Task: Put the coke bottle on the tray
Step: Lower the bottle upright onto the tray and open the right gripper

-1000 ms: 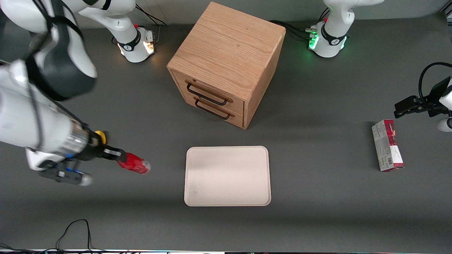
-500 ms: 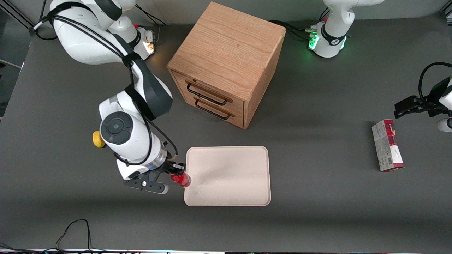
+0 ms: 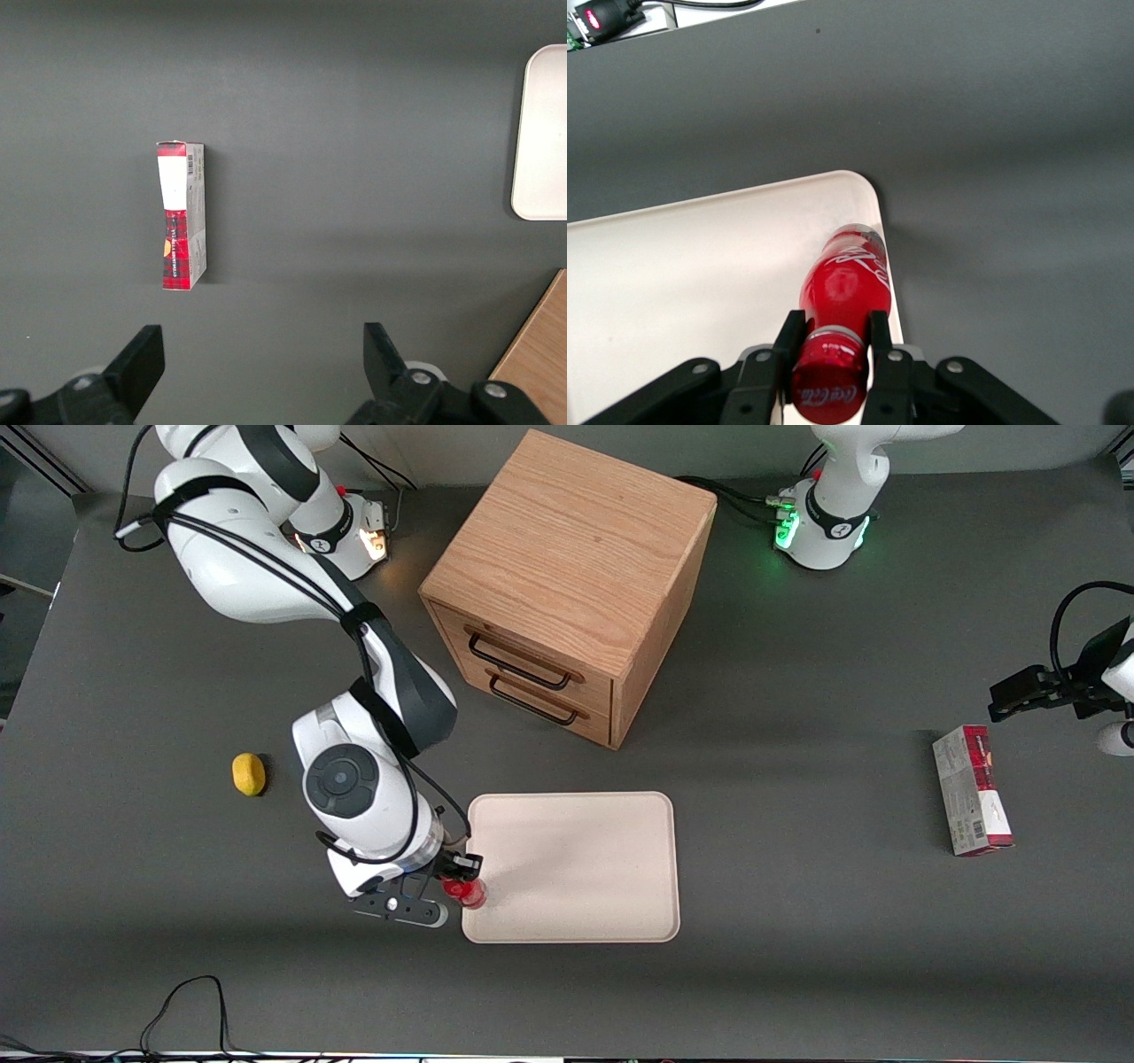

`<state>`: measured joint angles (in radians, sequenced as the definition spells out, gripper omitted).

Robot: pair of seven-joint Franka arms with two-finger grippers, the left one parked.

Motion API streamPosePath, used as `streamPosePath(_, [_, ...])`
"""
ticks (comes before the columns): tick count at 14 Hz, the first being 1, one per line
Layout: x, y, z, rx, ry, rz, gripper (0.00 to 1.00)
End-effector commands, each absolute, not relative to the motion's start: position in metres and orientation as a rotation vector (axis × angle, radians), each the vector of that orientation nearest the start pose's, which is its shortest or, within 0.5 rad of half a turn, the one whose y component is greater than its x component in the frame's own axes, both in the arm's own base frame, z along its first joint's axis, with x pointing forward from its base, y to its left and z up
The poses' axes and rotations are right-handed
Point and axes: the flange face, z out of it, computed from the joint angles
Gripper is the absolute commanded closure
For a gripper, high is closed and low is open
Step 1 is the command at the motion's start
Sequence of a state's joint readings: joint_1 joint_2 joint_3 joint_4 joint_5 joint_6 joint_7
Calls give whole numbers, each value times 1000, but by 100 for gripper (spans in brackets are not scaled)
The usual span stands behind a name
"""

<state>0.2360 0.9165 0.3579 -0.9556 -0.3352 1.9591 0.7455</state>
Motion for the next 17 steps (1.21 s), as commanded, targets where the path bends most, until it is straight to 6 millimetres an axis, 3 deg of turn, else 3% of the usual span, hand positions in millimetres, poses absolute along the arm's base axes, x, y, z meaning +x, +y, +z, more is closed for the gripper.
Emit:
streamPosePath(1, [724,338,353,-3057,303,-280,100])
streamPosePath(8, [721,346,326,-3064,326,-278,100])
streamPosePath(10, [721,346,327,-3065,323,-280,99])
streamPosePath(11, [721,346,326,-3066,326,-279,67])
streamPosePath(12, [721,346,325,-3073,319,-285,1])
streamPosePath(15, [719,347,324,-3095,367,-326,0])
streamPosePath(17, [719,345,336,-3092,372,-341,0])
